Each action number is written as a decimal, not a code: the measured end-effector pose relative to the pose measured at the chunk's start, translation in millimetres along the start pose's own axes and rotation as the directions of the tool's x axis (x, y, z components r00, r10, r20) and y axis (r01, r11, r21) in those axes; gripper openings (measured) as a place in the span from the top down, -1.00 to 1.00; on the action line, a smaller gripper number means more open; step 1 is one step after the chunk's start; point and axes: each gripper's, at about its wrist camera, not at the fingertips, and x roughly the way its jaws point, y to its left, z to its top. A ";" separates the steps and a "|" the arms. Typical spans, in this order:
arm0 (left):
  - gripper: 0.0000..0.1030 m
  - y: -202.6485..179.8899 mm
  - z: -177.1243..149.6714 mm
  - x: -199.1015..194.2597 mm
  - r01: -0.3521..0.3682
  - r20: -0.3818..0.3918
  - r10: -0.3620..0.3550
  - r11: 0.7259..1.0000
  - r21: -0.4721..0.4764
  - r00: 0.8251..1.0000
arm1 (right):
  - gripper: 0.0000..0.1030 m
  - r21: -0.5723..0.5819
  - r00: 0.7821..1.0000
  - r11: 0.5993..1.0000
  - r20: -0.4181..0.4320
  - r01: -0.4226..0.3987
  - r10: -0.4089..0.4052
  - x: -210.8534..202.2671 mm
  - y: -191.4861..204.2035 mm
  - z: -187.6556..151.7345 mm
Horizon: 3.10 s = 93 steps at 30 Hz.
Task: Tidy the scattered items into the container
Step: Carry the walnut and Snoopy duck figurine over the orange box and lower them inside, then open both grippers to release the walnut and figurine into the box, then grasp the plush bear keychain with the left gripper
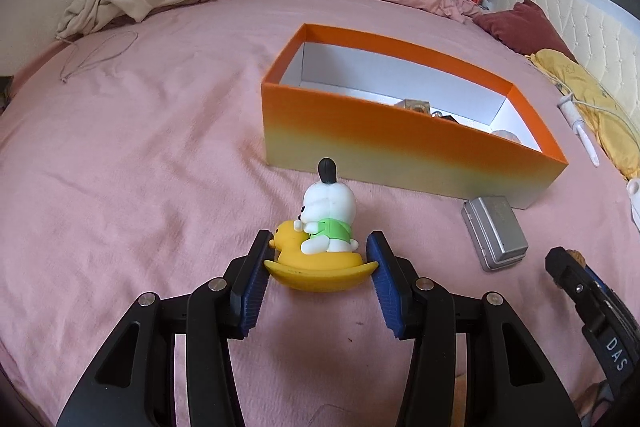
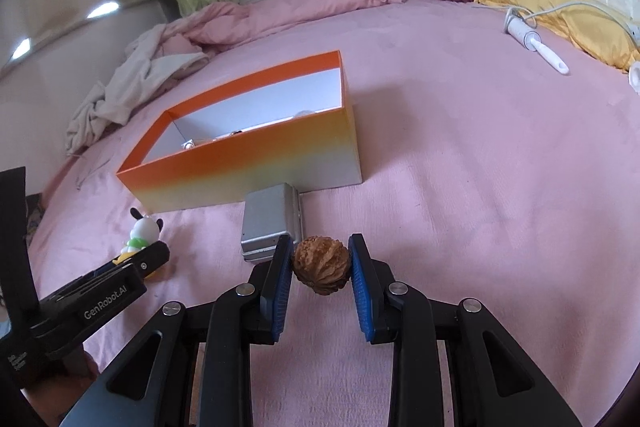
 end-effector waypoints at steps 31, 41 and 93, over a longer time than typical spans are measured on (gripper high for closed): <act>0.04 -36.0 82.5 22.3 0.043 0.030 -0.047 0.991 0.124 0.998 | 0.47 -0.121 0.993 0.993 0.116 -0.016 0.030 26.7 62.0 103.6; 0.04 -38.1 71.6 29.0 0.048 0.024 -0.052 0.990 0.135 0.998 | 0.46 -0.081 1.000 0.997 0.026 -0.014 0.016 58.3 46.2 81.6; -0.18 5.9 5.5 -51.4 0.168 -0.008 -0.171 0.976 -0.135 0.985 | -0.15 0.036 0.996 0.995 0.007 -0.088 0.088 -10.8 -4.3 24.8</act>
